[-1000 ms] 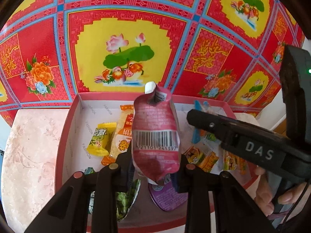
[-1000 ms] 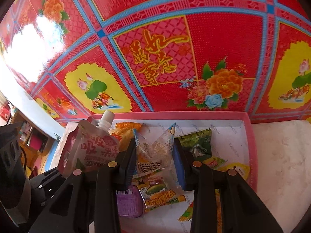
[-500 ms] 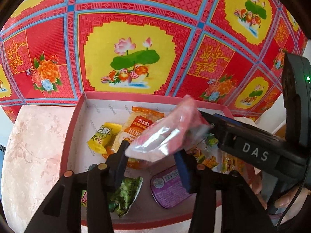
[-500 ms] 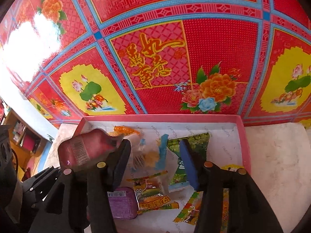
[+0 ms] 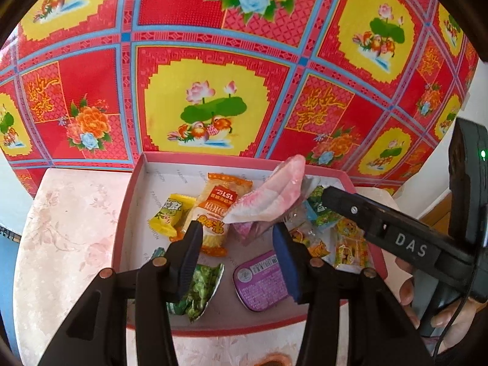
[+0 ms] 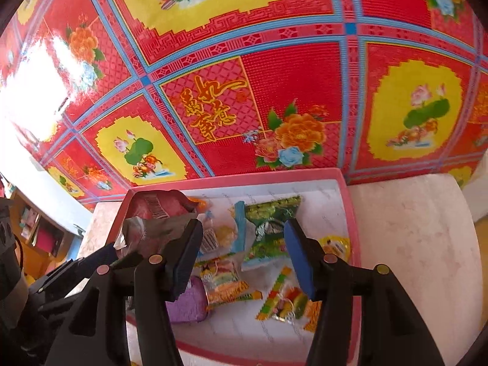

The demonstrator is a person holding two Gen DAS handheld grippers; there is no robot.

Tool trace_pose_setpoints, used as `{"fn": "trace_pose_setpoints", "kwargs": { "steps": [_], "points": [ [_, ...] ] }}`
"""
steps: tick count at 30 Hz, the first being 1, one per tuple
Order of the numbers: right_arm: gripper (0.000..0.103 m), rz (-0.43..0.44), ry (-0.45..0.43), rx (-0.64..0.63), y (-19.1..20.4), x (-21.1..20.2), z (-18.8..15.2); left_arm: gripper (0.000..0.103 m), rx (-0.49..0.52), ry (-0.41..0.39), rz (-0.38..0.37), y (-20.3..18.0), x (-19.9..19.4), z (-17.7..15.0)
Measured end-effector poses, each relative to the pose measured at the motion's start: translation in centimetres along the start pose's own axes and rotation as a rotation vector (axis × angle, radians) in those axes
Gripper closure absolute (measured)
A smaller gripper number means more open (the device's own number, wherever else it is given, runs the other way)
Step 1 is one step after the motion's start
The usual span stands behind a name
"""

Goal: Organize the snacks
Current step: 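Lower the pink pouch into the tray and release while the right tool drops the clear bag there, then withdraw both open tools from the tray toward the yellow candy and chocolate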

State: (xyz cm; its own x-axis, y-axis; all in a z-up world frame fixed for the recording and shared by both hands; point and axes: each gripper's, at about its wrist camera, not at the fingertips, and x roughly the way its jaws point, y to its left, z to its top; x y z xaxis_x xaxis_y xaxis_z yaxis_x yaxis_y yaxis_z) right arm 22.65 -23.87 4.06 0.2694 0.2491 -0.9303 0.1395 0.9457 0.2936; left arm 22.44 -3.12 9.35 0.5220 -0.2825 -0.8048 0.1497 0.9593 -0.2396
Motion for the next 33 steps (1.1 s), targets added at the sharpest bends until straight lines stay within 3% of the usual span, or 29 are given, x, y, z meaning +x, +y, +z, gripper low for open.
{"fn": "trace_pose_setpoints", "kwargs": {
  "steps": [22, 33],
  "points": [
    [0.046, -0.015, -0.028, 0.009, 0.3, -4.8, -4.2, 0.053, -0.023, 0.014, 0.011, -0.9, -4.8, -1.0],
    [0.046, 0.028, -0.016, 0.004, 1.3, -6.9, -5.8, 0.053, -0.043, 0.019, 0.040, 0.0, -7.3, -2.7]
  ]
}}
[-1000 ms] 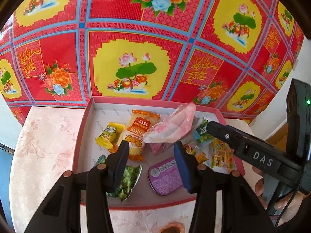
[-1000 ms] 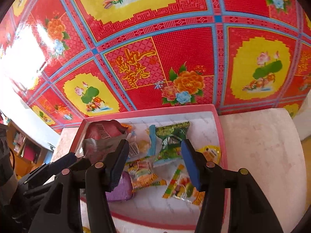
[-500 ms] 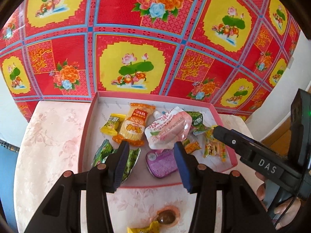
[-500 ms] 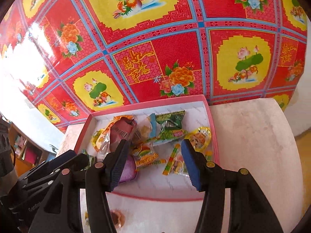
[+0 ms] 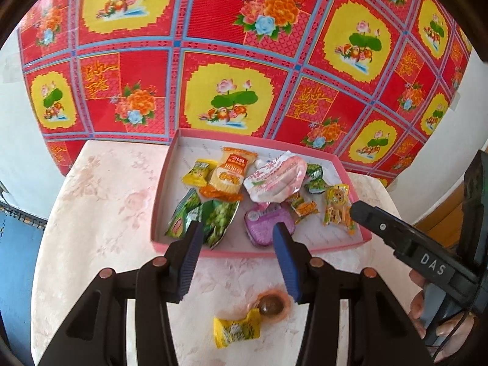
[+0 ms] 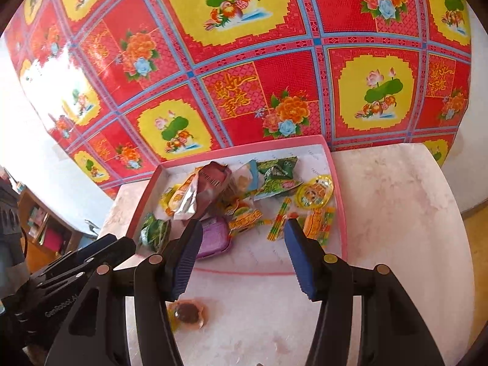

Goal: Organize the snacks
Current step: 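Withdraw both open tools from the tray toward the yellow candy and chocolate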

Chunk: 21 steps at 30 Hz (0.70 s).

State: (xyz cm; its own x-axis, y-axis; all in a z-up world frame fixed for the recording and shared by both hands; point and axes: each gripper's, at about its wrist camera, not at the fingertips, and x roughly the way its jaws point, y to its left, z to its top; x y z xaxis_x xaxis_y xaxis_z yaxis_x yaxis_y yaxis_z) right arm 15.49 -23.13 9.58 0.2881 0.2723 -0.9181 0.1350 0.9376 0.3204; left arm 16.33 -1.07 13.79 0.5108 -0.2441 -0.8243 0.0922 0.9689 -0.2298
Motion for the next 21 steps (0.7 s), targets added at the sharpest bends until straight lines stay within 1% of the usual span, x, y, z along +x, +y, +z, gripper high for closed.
{"fn": "trace_pose_setpoints", "kwargs": {
  "steps": [12, 21],
  "points": [
    [0.046, 0.010, 0.031, -0.014, 1.0, -1.1, -3.0, 0.053, 0.010, 0.023, 0.004, -0.1, -1.0, -2.2],
    [0.046, 0.008, 0.063, 0.009, 0.5, -1.1, -4.9, 0.053, 0.023, 0.060, 0.002, -0.5, -1.0, -4.3]
  ]
}}
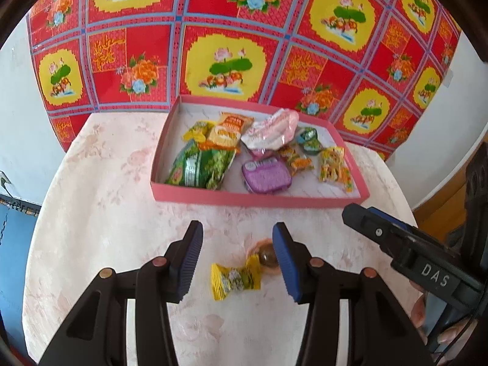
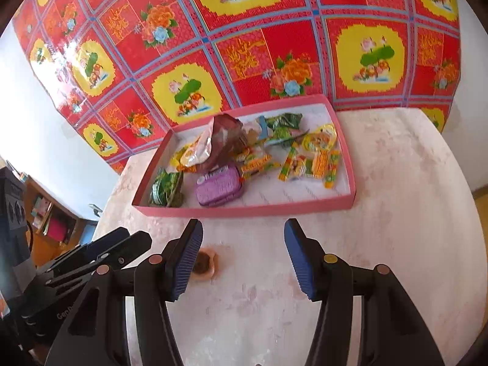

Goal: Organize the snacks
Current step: 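Withdraw both open tools from the tray toward the yellow candy and chocolate, then grasp the yellow candy pack with the left tool while the right tool grasps the brown chocolate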

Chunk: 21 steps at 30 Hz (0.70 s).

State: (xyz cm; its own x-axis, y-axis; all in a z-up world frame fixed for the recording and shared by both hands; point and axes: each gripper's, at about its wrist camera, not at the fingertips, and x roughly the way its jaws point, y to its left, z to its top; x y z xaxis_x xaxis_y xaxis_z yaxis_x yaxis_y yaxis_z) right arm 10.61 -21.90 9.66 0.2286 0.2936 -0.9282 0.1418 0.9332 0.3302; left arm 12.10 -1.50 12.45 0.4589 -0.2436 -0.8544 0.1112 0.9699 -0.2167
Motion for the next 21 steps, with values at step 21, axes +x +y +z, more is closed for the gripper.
{"fn": "trace_pose_setpoints", "kwargs": {
  "steps": [21],
  "points": [
    [0.046, -0.006, 0.033, 0.010, 0.0, 0.8, -1.5, 0.053, 0.004, 0.071, 0.006, 0.2, 1.5, -3.1]
  ]
}}
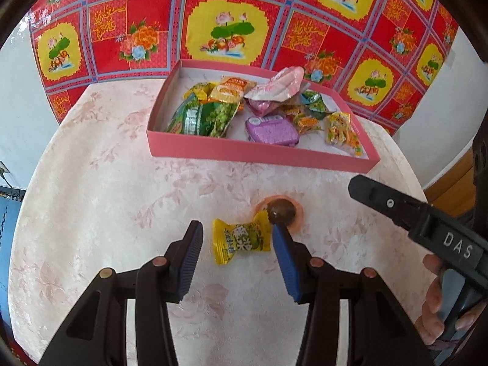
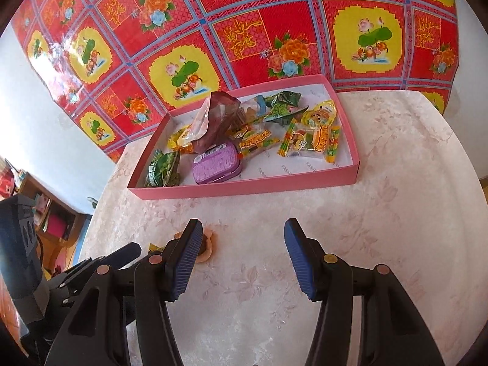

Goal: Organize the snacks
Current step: 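Grasp the yellow candy pack with the left tool while the right tool grasps the brown chocolate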

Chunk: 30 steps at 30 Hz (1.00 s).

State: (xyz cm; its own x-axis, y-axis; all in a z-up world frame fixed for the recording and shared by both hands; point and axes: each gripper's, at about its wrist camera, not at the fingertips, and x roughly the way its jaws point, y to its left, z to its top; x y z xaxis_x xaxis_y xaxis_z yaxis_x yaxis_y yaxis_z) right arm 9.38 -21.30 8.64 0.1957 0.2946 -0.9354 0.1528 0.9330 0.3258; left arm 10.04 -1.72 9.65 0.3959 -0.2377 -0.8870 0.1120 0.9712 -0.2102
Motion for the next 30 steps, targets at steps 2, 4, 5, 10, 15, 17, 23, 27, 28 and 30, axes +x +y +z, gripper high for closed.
{"fn": "trace_pose_setpoints", "kwargs": {
  "steps": [2, 4, 5, 10, 15, 17, 23, 27, 28, 30],
  "points": [
    [0.046, 0.000, 0.002, 0.003, -0.1, 0.1, 0.0, 0.053, 0.004, 0.006, 0.001, -0.1, 0.2, -0.2],
    [0.046, -0.001, 0.005, 0.005, -0.1, 0.2, -0.1, 0.053, 0.011, 0.013, 0.000, -0.2, 0.5, -0.3],
    [0.046, -0.001, 0.006, 0.006, -0.1, 0.2, -0.1, 0.053, 0.015, 0.016, 0.000, -0.3, 0.7, -0.4],
    [0.046, -0.001, 0.012, 0.010, -0.1, 0.4, -0.1, 0.053, 0.025, 0.010, 0.009, -0.5, 1.0, -0.5],
    [0.046, -0.002, 0.017, 0.012, -0.2, 0.6, -0.2, 0.054, 0.036, -0.003, 0.019, -0.7, 1.0, -0.6],
    [0.046, -0.003, 0.018, 0.012, -0.2, 0.6, -0.2, 0.060, 0.042, -0.007, 0.020, -0.7, 1.0, -0.6],
    [0.046, -0.005, 0.019, 0.011, -0.2, 0.7, -0.3, 0.068, 0.071, -0.019, 0.007, -0.9, 1.0, -0.7],
    [0.046, -0.006, 0.023, 0.005, 0.0, 0.9, -0.4, 0.077, 0.061, -0.034, 0.001, -0.5, 0.6, -0.6],
    [0.046, -0.007, 0.024, 0.003, 0.1, 0.9, -0.4, 0.077, 0.055, -0.037, 0.001, -0.4, 0.5, -0.5],
    [0.046, -0.007, 0.026, -0.002, 0.3, 1.0, -0.4, 0.078, 0.040, -0.041, 0.000, 0.1, 0.3, -0.4]
  ]
}}
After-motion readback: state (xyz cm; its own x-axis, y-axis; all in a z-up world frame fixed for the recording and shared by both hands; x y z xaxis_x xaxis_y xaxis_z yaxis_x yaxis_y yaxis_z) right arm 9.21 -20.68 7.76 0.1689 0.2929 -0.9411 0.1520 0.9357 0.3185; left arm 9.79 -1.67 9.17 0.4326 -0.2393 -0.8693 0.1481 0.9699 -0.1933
